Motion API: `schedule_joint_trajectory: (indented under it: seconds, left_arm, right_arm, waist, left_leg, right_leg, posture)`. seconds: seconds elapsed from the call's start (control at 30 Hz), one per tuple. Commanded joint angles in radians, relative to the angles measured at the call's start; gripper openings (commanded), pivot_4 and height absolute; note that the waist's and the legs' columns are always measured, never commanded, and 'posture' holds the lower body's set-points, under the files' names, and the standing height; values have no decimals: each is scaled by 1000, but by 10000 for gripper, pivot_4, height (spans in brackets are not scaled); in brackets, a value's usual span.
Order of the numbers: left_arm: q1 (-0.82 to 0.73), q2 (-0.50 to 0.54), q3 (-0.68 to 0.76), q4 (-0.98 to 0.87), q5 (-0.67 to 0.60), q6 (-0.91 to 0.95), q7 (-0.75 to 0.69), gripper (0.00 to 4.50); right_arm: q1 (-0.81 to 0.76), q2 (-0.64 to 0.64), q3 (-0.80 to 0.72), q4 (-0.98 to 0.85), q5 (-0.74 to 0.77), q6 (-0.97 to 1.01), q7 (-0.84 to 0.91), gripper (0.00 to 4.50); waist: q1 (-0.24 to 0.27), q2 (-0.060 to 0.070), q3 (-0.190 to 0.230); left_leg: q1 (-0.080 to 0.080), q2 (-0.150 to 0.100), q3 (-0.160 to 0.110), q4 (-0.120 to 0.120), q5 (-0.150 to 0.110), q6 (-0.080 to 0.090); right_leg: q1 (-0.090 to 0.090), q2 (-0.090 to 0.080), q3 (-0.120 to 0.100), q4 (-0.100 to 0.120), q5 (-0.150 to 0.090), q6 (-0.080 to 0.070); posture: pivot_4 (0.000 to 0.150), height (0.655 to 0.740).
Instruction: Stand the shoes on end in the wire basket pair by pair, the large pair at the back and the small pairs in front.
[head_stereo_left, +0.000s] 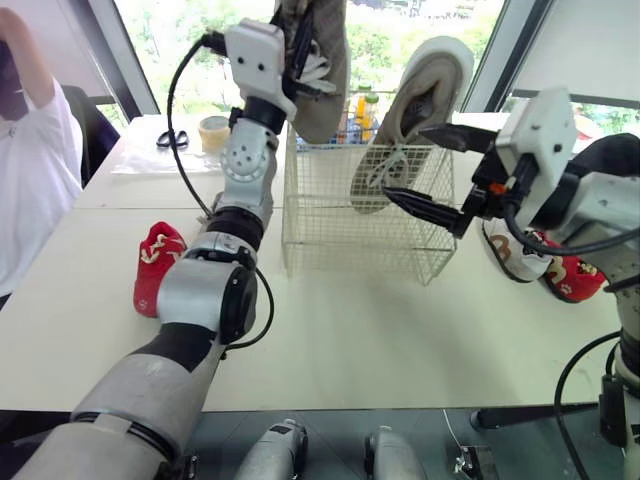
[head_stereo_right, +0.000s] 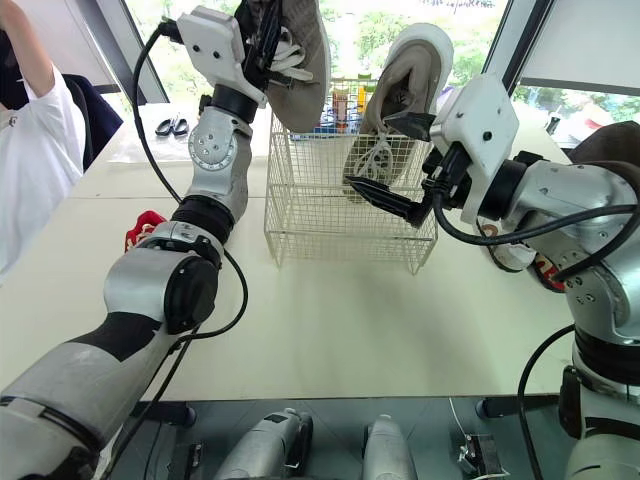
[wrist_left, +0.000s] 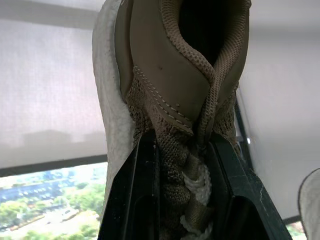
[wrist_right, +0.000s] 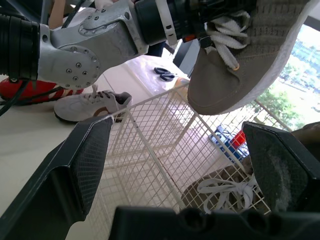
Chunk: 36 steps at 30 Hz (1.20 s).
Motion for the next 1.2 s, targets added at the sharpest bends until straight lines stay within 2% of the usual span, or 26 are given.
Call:
schedule_joint_trajectory:
  seconds: [0.03,0.17,0.33,0.4,0.43,0.5,0.57,0.6,0.67,0.77,0.87,1.03,1.2]
  left_arm:
    - [89,-36,-8,51,-40,178,-173,6180]
    - [104,-16,-3,10,-77,219,-234,6180]
    - [80,-8,-10,8,-75,185,-218,6180]
    - [62,-15,-9,14,-74,146,-198,16447]
    - [52,-19,-6,19,-75,127,-190,19730]
    - [32,-25,-6,31,-67,88,-171,31354]
    - [12,-31,-11,47,-50,41,-145,41272]
    - [5,-32,-16,54,-36,14,-127,44155]
    - [-10,-35,-23,71,-16,5,-80,44155]
    - [-22,-40,-24,82,-9,30,-71,44155]
    - [-17,-39,-29,80,-2,50,-81,44155]
    - [27,-22,-2,40,-58,97,-183,44155]
    - [110,19,21,-128,-180,253,-393,44155]
  right_arm:
    - [0,-10,-42,-36,15,-2,-17,45000]
    - [5,-6,-41,-39,18,-6,-28,45000]
    - [1,1,-28,-33,21,-16,-35,45000]
    - [-2,2,-23,-30,21,-20,-35,45000]
    - [-3,3,-21,-28,20,-21,-35,45000]
    - [-6,5,-16,-27,19,-24,-34,45000]
    - [-8,6,-12,-25,18,-26,-34,45000]
    - [-9,6,-12,-24,17,-26,-34,45000]
    - [-11,8,-8,-25,15,-26,-36,45000]
    - [-13,8,-7,-31,18,-22,-43,45000]
    - [-8,5,-12,-39,21,-17,-51,45000]
    - [12,-4,-30,-53,29,-6,-63,45000]
    - [64,-30,-78,-64,40,8,-65,45000]
  waist:
    - [0,-1,-3]
    - [0,-1,-6]
    - [1,-1,-7]
    - [1,-1,-7]
    - [2,-1,-7]
    - [3,-2,-6]
    - [-3,-3,-5]
    - [-4,-3,-5]
    - [-12,-4,-5]
    - [-12,-3,-5]
    - [-10,-3,-5]
    - [-8,-3,-5]
    - [-9,-3,-5]
  left_leg:
    - [3,0,0,0,-1,1]
    - [11,-1,0,-1,-3,4]
    - [11,-1,0,-2,-4,4]
    - [11,-1,-1,-2,-4,5]
    - [11,-1,-1,-2,-4,5]
    - [11,-1,-1,-2,-4,5]
    - [4,-1,-1,-1,-3,5]
    - [-3,-1,-1,0,-3,4]
    - [-14,-1,1,2,0,0]
    - [-23,-1,2,2,4,-6]
    - [-22,-1,2,2,4,-6]
    - [-22,-1,2,2,3,-4]
    - [-22,-1,2,2,4,-6]
  right_leg:
    - [3,0,0,-1,-1,1]
    - [9,-1,0,-5,-2,3]
    - [10,-1,0,-8,-2,3]
    - [10,-1,0,-9,-2,3]
    - [11,-1,0,-10,-2,3]
    - [10,-1,0,-10,-2,3]
    - [8,0,0,-9,0,4]
    - [1,0,0,-9,1,4]
    - [-13,-1,2,-3,2,4]
    - [-25,-1,2,2,2,4]
    - [-25,-1,2,2,2,4]
    - [-25,-1,2,2,2,4]
    - [-25,-1,2,2,2,4]
  posture:
    - [1500,7400]
    - [1500,7400]
    - [1500,7400]
    - [1500,7400]
    - [1500,7400]
    - [1500,7400]
    - [1500,7400]
    - [1500,7400]
    - [1500,7400]
    - [1500,7400]
    - [1500,7400]
    - [1500,7400]
    - [1500,7400]
